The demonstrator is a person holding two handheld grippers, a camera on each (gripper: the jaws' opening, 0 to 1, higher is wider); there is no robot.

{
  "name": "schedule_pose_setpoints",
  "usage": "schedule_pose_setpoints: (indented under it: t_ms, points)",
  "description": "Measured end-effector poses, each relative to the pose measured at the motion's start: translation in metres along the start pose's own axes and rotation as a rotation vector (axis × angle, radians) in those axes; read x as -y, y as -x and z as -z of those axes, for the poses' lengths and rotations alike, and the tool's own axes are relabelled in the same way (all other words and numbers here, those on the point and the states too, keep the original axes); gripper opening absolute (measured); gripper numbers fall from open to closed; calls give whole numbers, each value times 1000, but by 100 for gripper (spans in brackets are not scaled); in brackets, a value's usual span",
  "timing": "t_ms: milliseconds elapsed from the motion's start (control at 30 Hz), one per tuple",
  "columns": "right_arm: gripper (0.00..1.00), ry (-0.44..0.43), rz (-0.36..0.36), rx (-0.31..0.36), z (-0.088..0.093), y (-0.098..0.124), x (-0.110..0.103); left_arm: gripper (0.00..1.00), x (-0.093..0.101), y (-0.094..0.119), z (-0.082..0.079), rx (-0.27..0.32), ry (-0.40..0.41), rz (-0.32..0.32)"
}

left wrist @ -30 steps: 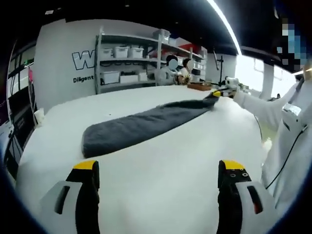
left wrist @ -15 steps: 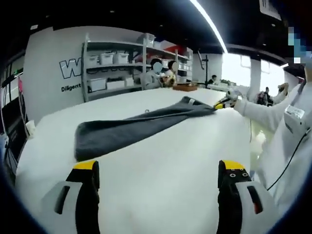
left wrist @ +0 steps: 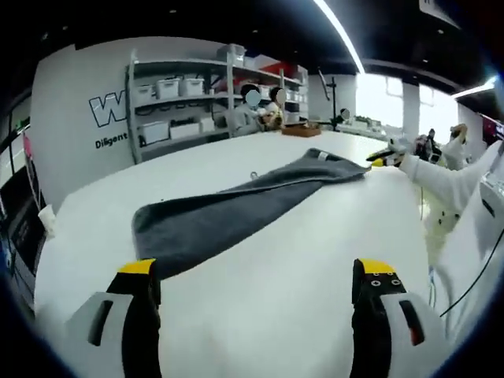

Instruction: Open the folded towel by lifting each exposed corner and separating the folded layers until the towel lies flat within the target outline without major curled edges

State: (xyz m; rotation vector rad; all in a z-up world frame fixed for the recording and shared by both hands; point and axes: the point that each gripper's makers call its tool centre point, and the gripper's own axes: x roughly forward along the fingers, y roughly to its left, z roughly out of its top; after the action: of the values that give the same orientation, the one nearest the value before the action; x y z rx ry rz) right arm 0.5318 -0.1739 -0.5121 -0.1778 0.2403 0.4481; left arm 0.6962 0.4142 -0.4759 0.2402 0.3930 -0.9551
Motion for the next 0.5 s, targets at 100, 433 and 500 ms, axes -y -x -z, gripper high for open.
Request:
schedule_pose_setpoints:
  t_ms: [100, 433, 500]
  points:
    - [40, -20, 30, 13, -7, 11, 1, 100, -24, -10, -3, -15, 6, -2]
    - [65, -49, 50, -16, -22, 19, -13, 100, -98, -56, -16, -14, 73, 39]
    - [70, -49, 51, -28, -26, 17, -15, 99, -107, -63, -17, -31, 61, 45]
